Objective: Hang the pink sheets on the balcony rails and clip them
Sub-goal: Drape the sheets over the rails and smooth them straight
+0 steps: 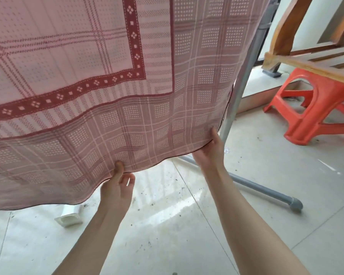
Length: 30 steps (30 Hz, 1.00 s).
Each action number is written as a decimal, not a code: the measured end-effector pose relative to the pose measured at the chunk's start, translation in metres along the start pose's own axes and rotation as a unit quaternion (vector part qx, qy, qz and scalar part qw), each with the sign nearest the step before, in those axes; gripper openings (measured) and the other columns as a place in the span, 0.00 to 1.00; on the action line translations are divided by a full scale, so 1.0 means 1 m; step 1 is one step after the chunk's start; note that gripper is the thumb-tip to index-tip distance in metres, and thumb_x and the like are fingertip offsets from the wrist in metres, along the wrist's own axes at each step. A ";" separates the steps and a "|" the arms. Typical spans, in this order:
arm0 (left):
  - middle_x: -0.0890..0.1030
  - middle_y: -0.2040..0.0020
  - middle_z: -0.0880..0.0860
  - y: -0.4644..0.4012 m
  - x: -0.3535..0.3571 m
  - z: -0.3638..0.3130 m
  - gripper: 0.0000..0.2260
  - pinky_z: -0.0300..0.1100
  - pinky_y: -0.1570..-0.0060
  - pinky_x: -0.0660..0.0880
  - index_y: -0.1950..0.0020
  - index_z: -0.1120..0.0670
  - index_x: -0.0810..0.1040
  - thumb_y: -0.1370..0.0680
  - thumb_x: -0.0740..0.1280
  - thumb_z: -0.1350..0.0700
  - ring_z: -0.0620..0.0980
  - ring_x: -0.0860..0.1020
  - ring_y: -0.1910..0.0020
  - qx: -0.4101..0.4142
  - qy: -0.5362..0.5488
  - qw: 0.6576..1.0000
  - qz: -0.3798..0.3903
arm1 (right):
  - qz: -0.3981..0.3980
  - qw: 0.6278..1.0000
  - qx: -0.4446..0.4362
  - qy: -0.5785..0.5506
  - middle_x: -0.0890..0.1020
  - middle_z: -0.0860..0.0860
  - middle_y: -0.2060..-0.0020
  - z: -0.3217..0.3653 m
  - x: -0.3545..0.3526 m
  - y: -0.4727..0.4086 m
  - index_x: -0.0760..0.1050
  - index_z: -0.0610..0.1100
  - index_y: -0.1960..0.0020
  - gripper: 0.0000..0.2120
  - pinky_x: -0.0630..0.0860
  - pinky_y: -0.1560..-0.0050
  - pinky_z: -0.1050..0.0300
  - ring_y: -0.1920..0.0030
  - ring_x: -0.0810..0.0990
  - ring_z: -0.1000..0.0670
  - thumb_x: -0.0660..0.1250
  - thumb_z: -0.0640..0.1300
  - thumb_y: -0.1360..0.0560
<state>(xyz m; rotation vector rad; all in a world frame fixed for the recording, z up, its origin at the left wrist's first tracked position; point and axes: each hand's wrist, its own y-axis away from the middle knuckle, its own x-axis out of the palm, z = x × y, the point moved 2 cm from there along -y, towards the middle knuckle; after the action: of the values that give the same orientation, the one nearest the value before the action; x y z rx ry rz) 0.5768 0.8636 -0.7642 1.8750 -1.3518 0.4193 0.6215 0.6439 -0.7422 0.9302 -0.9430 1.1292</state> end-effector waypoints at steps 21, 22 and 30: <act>0.79 0.70 0.42 -0.002 0.007 0.010 0.10 0.34 0.67 0.75 0.64 0.50 0.78 0.24 0.64 0.59 0.39 0.75 0.71 0.004 -0.012 0.999 0.045 | -0.236 0.921 -0.202 0.233 0.79 0.55 0.78 0.046 -0.041 -0.005 0.75 0.41 0.67 0.16 0.77 0.66 0.60 0.72 0.77 0.56 0.61 0.43 0.22; 0.79 0.70 0.42 -0.002 0.009 0.012 0.14 0.34 0.66 0.75 0.68 0.50 0.80 0.24 0.64 0.59 0.40 0.75 0.71 -0.001 -0.010 0.999 0.046 | -0.246 0.919 -0.203 0.231 0.78 0.55 0.79 0.049 -0.040 -0.006 0.74 0.41 0.68 0.16 0.77 0.68 0.61 0.73 0.76 0.55 0.61 0.43 0.22; 0.80 0.68 0.43 0.003 0.031 0.027 0.06 0.39 0.56 0.70 0.60 0.51 0.78 0.26 0.66 0.61 0.42 0.74 0.61 -0.031 -0.035 0.998 0.030 | -0.277 0.924 -0.182 0.191 0.75 0.52 0.78 0.080 -0.042 -0.011 0.70 0.43 0.66 0.14 0.77 0.61 0.56 0.69 0.73 0.52 0.60 0.42 0.22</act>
<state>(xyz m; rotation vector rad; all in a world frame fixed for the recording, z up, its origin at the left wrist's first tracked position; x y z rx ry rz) 0.5809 0.8227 -0.7607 1.8181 -1.4542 0.3407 0.6150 0.5544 -0.7572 0.5825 -0.4933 0.5865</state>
